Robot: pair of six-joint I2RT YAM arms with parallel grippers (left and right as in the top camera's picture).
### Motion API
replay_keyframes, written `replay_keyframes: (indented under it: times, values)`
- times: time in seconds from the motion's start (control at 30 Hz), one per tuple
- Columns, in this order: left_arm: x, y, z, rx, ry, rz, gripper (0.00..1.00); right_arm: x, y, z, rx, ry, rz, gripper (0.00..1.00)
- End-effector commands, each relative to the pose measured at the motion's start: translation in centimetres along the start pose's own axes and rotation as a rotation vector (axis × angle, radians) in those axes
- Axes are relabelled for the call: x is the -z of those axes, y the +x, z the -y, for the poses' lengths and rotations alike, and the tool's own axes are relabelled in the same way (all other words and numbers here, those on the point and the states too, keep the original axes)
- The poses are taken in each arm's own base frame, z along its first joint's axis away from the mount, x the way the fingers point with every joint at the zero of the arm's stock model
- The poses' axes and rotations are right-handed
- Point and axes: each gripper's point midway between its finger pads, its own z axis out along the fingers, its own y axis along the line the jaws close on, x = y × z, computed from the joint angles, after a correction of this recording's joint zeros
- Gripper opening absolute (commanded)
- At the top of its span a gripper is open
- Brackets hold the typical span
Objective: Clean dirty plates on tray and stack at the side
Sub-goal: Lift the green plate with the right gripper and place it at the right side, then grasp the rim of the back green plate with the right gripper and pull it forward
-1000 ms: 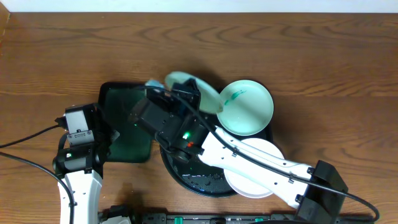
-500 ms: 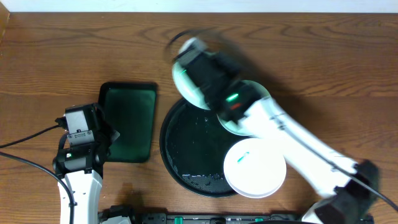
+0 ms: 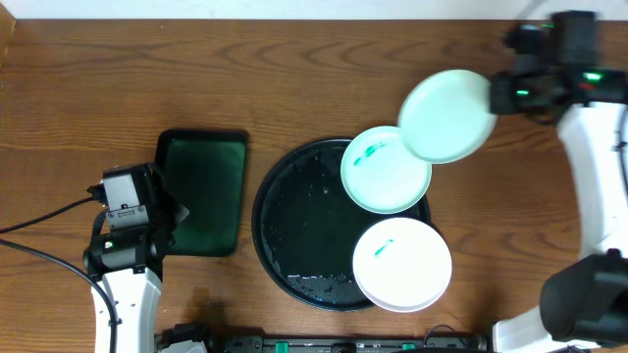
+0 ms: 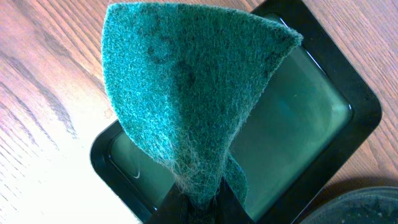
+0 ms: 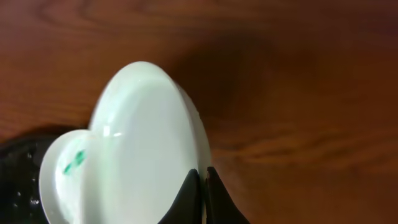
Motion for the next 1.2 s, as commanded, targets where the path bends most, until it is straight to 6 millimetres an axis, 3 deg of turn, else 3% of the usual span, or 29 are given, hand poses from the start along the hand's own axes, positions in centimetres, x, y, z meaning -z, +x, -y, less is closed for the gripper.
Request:
replay_keyframes:
  times: [0.0, 0.1, 0.2, 0.3, 0.37, 0.47, 0.6, 0.7, 0.8, 0.87, 0.9, 1.03, 1.17]
  values:
    - [-0.2, 0.2, -0.3, -0.01, -0.009, -0.004, 0.07, -1.1, 1.4, 2.5, -0.127, -0.078, -0.02, 0.01]
    - [-0.2, 0.2, -0.3, -0.01, -0.008, -0.004, 0.08, -2.3, 2.6, 6.6, -0.197, -0.033, -0.004, 0.01]
    - [-0.2, 0.2, -0.3, -0.01, -0.008, -0.004, 0.07, -3.3, 3.4, 9.3, -0.23, -0.003, 0.033, 0.01]
    - [-0.2, 0.2, -0.3, -0.01, -0.008, -0.004, 0.07, -4.0, 4.2, 10.4, -0.251, 0.009, 0.045, 0.01]
    - [-0.2, 0.2, -0.3, -0.01, -0.008, -0.003, 0.07, -4.1, 4.6, 10.3, -0.262, 0.005, 0.033, 0.12]
    - [-0.2, 0.1, -0.3, -0.009, -0.007, -0.003, 0.07, -4.4, 4.4, 8.0, -0.247, -0.076, 0.022, 0.24]
    - [-0.2, 0.1, -0.2, -0.009, -0.006, -0.001, 0.07, -5.1, 5.2, 2.5, -0.207, -0.214, -0.051, 0.33]
    - [-0.2, 0.1, -0.3, -0.01, -0.007, -0.002, 0.07, -6.0, 6.7, -1.5, -0.156, -0.256, -0.131, 0.5]
    - [-0.2, 0.1, -0.3, -0.01, -0.007, -0.002, 0.08, -7.6, 9.3, -3.6, -0.218, -0.146, -0.235, 0.48]
    - [-0.2, 0.2, -0.3, -0.01, -0.008, -0.003, 0.07, -8.6, 11.3, -4.1, -0.302, -0.026, -0.285, 0.32]
    - [-0.2, 0.2, -0.3, -0.01, -0.009, -0.004, 0.07, -9.0, 12.2, -4.4, -0.339, 0.019, -0.303, 0.31]
    - [-0.2, 0.2, -0.3, -0.01, -0.008, -0.004, 0.07, -10.3, 15.6, -6.1, -0.414, 0.121, -0.343, 0.39]
    - [-0.2, 0.2, -0.3, -0.009, -0.008, -0.004, 0.08, -11.1, 17.4, -8.4, -0.388, 0.113, -0.362, 0.4]
